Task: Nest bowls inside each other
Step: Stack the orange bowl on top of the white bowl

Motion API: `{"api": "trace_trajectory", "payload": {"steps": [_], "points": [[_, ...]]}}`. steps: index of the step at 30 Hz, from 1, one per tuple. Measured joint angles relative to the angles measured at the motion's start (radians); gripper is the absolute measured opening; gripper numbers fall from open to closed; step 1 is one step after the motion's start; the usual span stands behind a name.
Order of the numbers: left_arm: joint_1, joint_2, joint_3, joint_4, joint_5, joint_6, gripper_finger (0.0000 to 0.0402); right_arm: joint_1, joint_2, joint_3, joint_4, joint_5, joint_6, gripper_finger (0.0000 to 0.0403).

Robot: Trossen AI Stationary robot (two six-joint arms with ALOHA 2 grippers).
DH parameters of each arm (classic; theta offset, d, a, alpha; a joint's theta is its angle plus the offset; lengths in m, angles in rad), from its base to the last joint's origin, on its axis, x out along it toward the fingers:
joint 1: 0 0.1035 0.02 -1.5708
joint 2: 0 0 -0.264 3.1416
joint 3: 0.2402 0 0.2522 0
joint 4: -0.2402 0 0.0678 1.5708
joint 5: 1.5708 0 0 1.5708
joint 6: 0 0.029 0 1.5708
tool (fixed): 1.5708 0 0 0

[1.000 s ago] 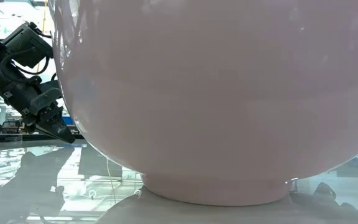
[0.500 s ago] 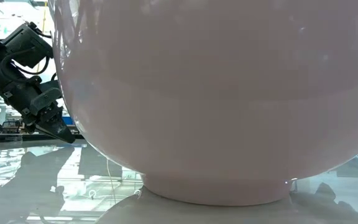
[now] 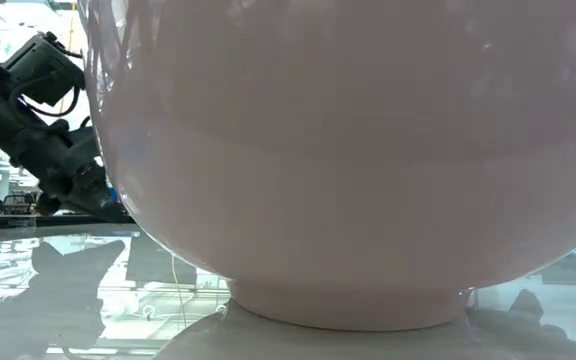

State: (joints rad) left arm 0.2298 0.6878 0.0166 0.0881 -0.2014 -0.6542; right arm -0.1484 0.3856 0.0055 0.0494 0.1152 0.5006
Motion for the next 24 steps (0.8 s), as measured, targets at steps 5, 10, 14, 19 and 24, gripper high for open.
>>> {"api": "trace_trajectory", "payload": {"steps": [5, 10, 14, 19, 24], "points": [[0.000, -0.001, 0.000, 0.016, -0.039, -0.066, 0.0000, -0.012, 0.000, 0.000, 0.001, 0.002, 0.243, 0.0000], [0.000, -0.001, 0.000, 0.032, -0.077, -0.126, 0.0000, -0.011, 0.000, 0.000, 0.004, 0.018, 0.332, 0.0000], [0.000, -0.001, 0.000, 0.037, -0.128, -0.208, 0.0000, -0.011, 0.000, 0.000, 0.004, 0.019, 0.315, 0.0000], [0.000, -0.001, 0.000, 0.036, -0.184, -0.249, 0.0000, -0.011, 0.000, 0.000, 0.001, 0.017, 0.191, 0.0000], [0.000, -0.001, 0.000, 0.049, -0.207, -0.300, 0.0000, -0.017, 0.000, 0.000, 0.015, 0.026, 0.202, 0.0000]]}}
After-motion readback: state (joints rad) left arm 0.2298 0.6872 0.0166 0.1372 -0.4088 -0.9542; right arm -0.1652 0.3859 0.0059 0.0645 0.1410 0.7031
